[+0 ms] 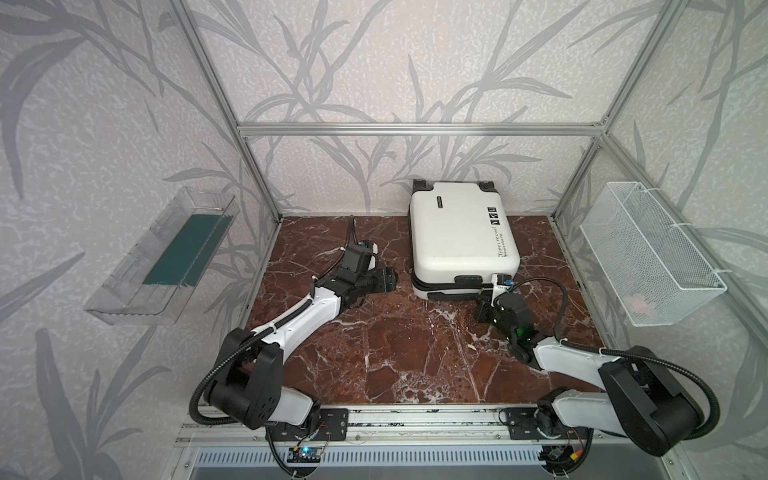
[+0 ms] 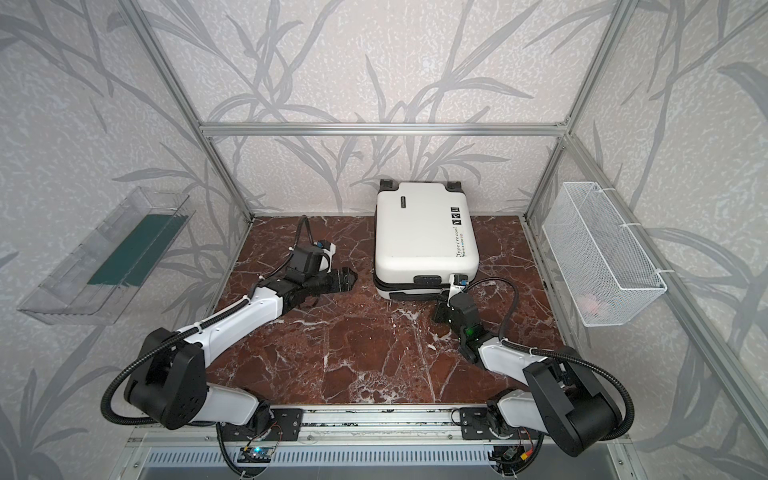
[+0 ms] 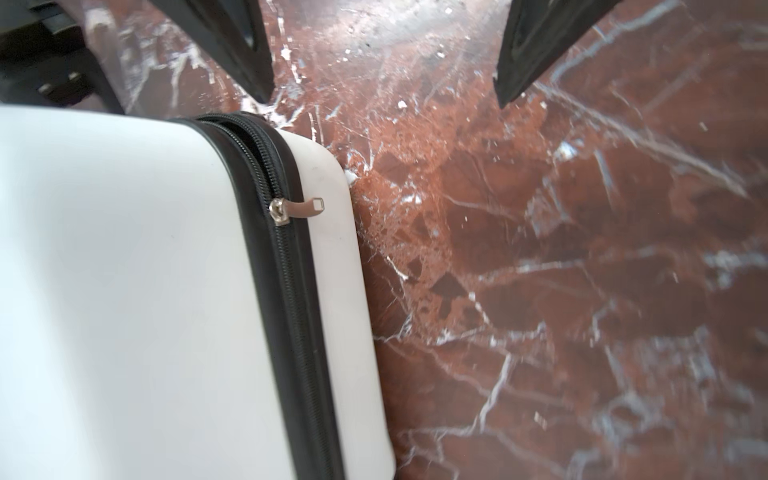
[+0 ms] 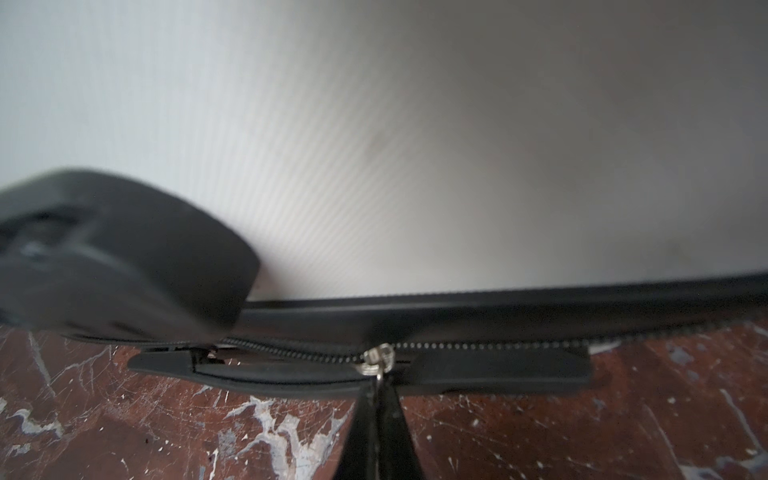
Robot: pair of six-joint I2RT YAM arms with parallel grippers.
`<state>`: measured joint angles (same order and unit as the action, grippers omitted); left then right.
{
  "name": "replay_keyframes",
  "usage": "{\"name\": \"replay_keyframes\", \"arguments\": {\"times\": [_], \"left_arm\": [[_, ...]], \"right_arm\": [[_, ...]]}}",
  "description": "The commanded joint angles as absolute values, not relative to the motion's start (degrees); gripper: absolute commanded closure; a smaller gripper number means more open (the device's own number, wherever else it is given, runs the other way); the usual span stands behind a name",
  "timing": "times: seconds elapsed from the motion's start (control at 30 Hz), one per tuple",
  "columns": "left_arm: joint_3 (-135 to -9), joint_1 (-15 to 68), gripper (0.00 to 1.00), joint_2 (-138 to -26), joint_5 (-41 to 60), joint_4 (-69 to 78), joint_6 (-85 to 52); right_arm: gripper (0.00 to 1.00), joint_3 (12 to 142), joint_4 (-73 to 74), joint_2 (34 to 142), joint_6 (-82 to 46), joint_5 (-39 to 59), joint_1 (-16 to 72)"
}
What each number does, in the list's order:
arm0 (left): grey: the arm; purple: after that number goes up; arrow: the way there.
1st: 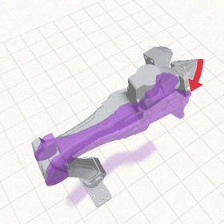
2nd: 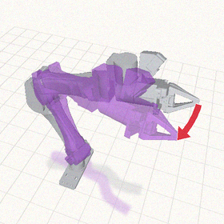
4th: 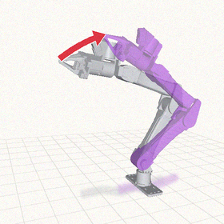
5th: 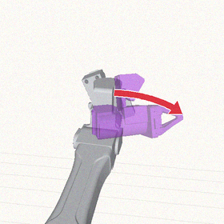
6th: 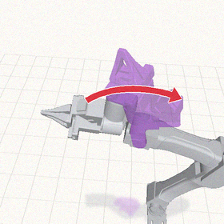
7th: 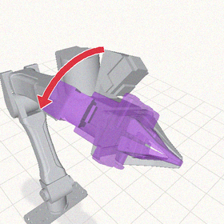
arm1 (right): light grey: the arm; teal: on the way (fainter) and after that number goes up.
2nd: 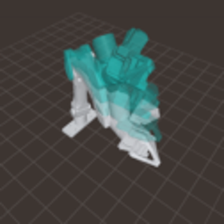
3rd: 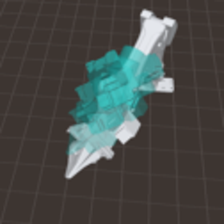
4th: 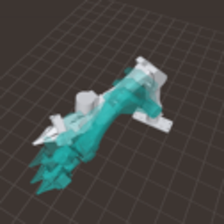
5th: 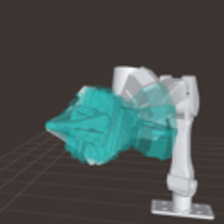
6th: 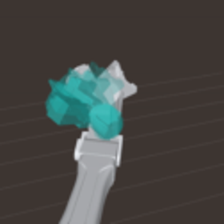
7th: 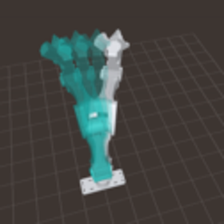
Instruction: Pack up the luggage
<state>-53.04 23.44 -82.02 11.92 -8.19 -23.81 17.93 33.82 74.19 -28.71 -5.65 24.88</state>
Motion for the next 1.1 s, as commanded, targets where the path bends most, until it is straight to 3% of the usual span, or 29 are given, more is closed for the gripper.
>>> {"name": "replay_keyframes", "arguments": {"times": [0.0,0.23,0.43,1.07], "left_arm": [[-49.9,23.2,0.15,-80.2,9.8,-3.4,-15.0],[-35.0,23.8,0.17,-78.1,13.4,24.1,-7.4],[-36.5,25.3,0.18,-83.1,13.9,27.2,-3.3],[-38.4,31.4,0.2,-96.0,0.9,42.0,5.0]], "right_arm": [[1.0,16.7,29.0,74.0,-28.8,-6.6,24.2],[1.0,16.3,29.6,73.8,-28.5,-5.7,24.1],[1.0,16.2,30.4,74.3,-28.2,-4.8,24.0],[1.0,15.7,31.0,74.0,-28.2,-3.5,23.3]]}}
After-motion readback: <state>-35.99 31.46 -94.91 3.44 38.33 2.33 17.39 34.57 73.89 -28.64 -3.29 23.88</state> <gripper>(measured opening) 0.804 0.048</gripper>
